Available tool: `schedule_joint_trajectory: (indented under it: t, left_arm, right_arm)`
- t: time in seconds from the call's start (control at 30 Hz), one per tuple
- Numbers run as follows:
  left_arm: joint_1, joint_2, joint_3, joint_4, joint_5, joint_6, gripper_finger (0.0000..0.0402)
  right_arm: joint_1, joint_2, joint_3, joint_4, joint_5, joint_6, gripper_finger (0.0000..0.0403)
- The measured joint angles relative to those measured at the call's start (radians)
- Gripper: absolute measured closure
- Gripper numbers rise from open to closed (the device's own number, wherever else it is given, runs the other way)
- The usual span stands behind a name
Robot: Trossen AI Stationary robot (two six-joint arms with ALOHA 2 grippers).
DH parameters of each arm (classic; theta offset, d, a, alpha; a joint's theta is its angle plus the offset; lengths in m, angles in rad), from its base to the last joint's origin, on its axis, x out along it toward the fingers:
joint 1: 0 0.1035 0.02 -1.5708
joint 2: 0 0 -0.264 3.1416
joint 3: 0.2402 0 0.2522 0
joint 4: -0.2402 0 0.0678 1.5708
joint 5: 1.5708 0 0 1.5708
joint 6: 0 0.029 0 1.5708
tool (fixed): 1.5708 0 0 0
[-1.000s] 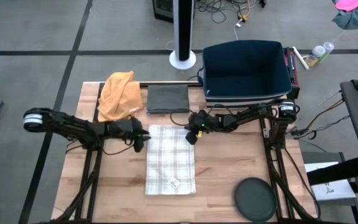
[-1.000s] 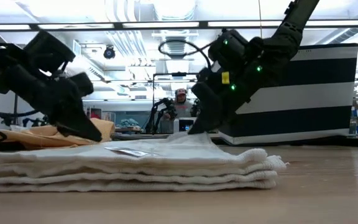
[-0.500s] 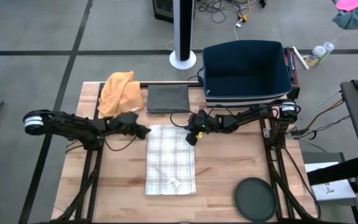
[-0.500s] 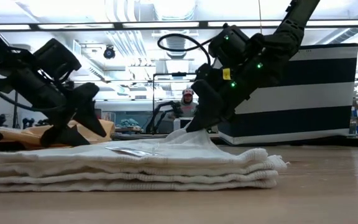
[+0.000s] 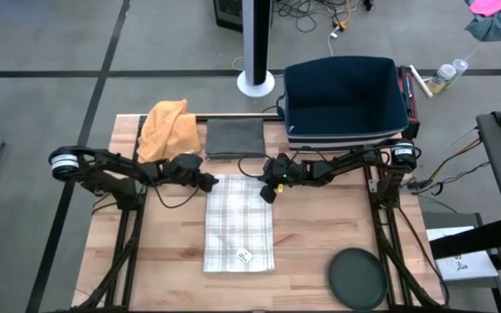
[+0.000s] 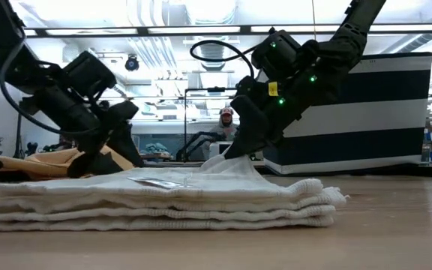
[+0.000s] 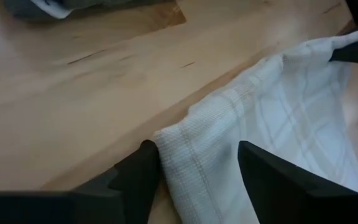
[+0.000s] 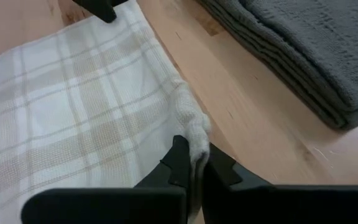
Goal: Fold kitchen towel into neat rectangle
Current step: Fold the white patterned towel
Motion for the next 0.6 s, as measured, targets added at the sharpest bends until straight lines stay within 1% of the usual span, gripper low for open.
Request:
schedule_joint_trajectory:
  t: [0.23, 0.33, 0.5, 0.6]
  left_arm:
    - [0.056, 0.005, 0.009, -0.046, 0.049, 0.041, 0.0218]
    - [0.083, 0.005, 0.010, -0.052, 0.087, 0.072, 0.0226]
    - [0.112, 0.005, 0.009, -0.059, 0.128, 0.087, 0.0226]
    - [0.125, 0.005, 0.009, -0.069, 0.139, 0.052, 0.0222]
  right_arm:
    - [0.000, 0.000, 0.001, -0.001, -0.004, 0.000, 0.0395]
    - [0.000, 0.000, 0.001, -0.010, -0.003, 0.000, 0.0394]
    - [0.000, 0.000, 0.001, -0.018, -0.004, -0.001, 0.0394]
    - [0.000, 0.000, 0.001, -0.018, -0.004, -0.001, 0.0394]
